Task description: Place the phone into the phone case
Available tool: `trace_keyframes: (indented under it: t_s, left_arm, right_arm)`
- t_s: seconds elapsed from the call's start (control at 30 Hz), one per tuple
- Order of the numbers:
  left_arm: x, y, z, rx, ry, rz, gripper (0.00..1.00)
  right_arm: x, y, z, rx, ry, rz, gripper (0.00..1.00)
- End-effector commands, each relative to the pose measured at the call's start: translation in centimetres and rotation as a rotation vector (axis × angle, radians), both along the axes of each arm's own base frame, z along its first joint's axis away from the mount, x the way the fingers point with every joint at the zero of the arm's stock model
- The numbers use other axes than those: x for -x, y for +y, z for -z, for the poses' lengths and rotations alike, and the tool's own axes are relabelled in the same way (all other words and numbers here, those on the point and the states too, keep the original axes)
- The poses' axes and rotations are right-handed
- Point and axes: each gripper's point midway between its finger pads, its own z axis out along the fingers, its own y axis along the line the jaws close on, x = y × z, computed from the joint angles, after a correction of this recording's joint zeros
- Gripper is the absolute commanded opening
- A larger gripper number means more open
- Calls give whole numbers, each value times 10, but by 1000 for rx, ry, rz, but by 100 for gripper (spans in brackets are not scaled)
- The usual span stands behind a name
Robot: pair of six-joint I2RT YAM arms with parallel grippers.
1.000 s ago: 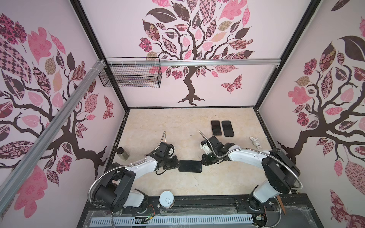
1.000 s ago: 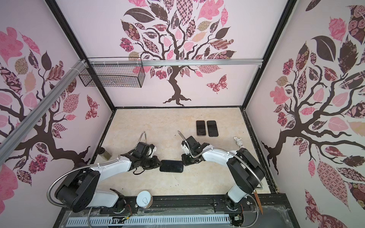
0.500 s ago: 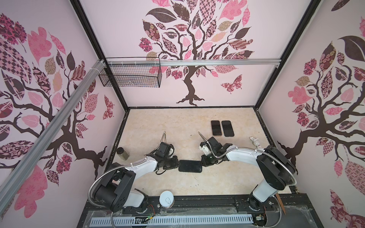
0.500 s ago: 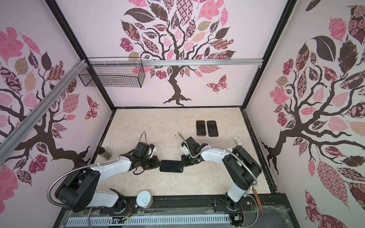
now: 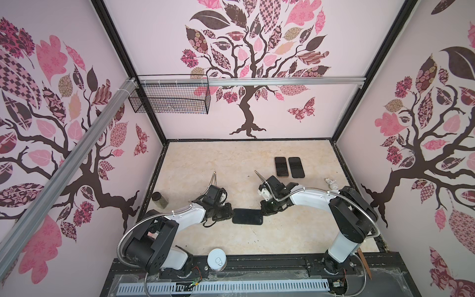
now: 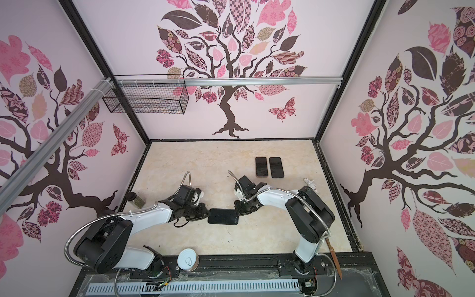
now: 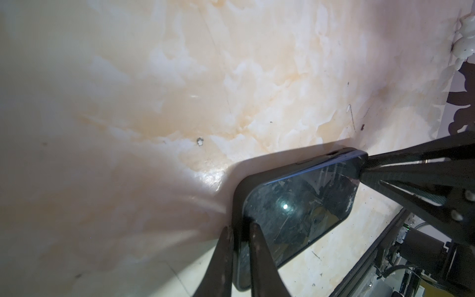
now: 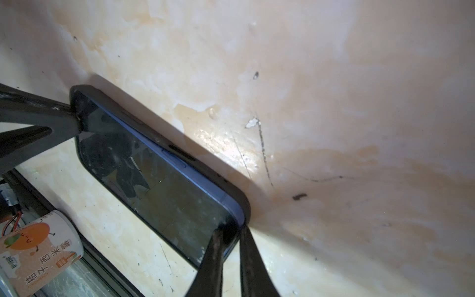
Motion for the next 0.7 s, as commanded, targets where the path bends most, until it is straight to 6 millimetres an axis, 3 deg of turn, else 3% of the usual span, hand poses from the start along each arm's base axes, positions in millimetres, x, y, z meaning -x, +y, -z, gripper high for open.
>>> trace_keyframes:
  t_s: [0.0,0.67]
  left_arm:
    - [6,-12,9,4,5,39,14]
    - [13,-10,17,3,13,24,14]
  right_arm:
    - [29,-4,68,161,47,-95,15]
    - [44,-14,125,275,91,-73,12]
